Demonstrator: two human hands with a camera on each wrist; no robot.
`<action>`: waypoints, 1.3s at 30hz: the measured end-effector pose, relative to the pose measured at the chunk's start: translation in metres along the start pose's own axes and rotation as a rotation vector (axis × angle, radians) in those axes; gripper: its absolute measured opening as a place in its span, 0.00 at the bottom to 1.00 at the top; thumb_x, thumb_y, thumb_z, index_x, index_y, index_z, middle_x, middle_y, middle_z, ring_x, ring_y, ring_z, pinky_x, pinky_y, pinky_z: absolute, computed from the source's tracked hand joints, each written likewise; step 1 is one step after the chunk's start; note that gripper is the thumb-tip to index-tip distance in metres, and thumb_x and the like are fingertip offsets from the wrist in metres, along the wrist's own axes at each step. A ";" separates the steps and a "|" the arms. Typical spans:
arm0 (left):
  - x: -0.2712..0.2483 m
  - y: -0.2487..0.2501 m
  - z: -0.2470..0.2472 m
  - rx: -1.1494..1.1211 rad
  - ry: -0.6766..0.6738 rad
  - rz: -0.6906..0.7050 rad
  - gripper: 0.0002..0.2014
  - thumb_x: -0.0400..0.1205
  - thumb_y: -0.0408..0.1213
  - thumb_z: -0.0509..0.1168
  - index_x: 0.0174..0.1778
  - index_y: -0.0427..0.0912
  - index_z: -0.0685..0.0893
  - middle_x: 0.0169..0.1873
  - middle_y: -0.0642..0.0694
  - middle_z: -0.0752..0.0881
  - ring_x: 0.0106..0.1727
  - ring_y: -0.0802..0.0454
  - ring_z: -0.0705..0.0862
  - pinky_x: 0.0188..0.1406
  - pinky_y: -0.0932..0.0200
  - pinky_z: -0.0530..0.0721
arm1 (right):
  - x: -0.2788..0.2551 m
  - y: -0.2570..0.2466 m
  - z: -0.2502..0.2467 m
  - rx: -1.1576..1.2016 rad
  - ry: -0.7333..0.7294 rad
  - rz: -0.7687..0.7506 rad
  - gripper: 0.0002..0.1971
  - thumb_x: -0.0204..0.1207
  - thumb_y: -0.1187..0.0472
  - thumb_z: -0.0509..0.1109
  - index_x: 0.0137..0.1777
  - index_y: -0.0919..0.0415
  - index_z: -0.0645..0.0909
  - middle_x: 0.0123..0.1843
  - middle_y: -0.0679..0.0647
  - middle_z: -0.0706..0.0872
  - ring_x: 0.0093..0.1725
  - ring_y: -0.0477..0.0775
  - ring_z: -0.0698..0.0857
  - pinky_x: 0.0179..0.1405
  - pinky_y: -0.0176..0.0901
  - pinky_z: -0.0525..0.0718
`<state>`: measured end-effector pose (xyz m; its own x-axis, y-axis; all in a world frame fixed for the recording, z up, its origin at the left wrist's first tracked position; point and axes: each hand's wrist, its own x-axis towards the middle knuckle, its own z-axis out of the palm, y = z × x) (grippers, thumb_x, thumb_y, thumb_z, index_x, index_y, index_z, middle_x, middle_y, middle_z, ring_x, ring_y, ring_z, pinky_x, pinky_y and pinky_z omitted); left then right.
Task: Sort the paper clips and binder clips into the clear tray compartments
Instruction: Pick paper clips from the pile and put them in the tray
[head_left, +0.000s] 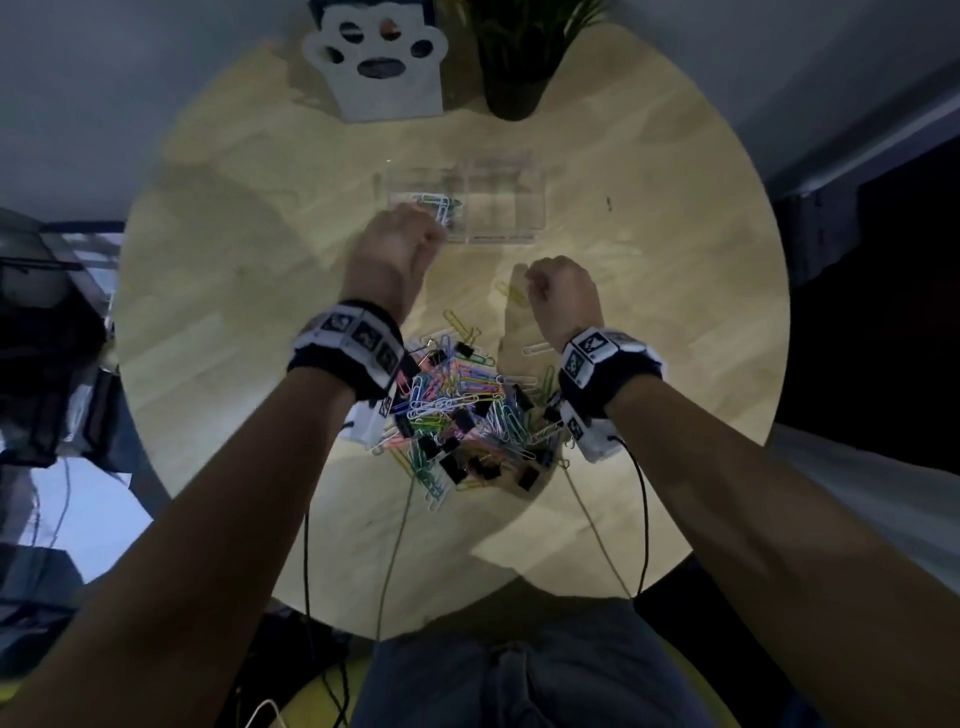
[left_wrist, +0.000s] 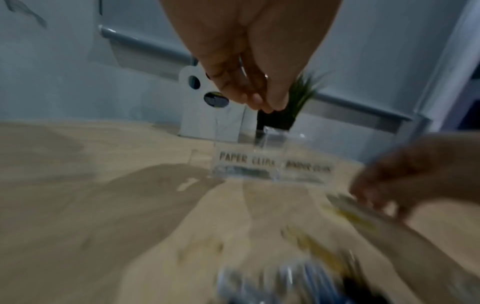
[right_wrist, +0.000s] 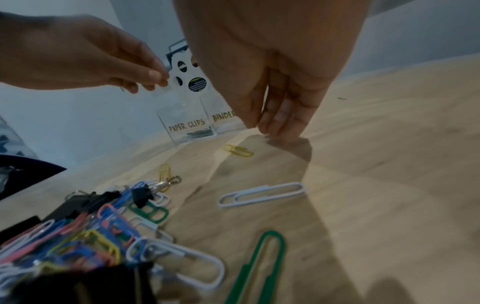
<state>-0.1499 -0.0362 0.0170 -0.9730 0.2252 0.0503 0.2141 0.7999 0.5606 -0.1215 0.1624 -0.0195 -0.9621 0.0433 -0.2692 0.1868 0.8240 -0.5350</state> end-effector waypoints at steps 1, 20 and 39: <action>-0.014 0.000 0.006 0.020 -0.059 0.027 0.08 0.80 0.32 0.61 0.47 0.37 0.85 0.50 0.37 0.87 0.52 0.39 0.81 0.55 0.48 0.78 | 0.002 -0.002 0.001 -0.032 -0.031 -0.009 0.11 0.77 0.67 0.64 0.56 0.69 0.83 0.58 0.67 0.84 0.58 0.66 0.81 0.55 0.50 0.79; -0.044 -0.003 0.041 0.145 -0.282 -0.133 0.12 0.75 0.19 0.56 0.53 0.33 0.74 0.45 0.34 0.84 0.43 0.37 0.81 0.42 0.45 0.78 | -0.032 0.027 -0.007 0.028 -0.080 -0.017 0.13 0.74 0.72 0.61 0.57 0.65 0.79 0.50 0.67 0.87 0.52 0.65 0.84 0.45 0.47 0.79; -0.093 0.020 0.063 0.327 -0.530 0.078 0.13 0.84 0.39 0.58 0.61 0.37 0.76 0.61 0.38 0.79 0.63 0.39 0.75 0.66 0.47 0.69 | -0.083 0.037 -0.023 0.028 -0.169 0.261 0.14 0.80 0.69 0.54 0.64 0.69 0.69 0.58 0.72 0.83 0.56 0.70 0.83 0.47 0.50 0.77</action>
<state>-0.0497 -0.0067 -0.0284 -0.7969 0.4675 -0.3827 0.3794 0.8802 0.2852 -0.0394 0.2018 0.0015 -0.8346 0.1546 -0.5288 0.4307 0.7816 -0.4512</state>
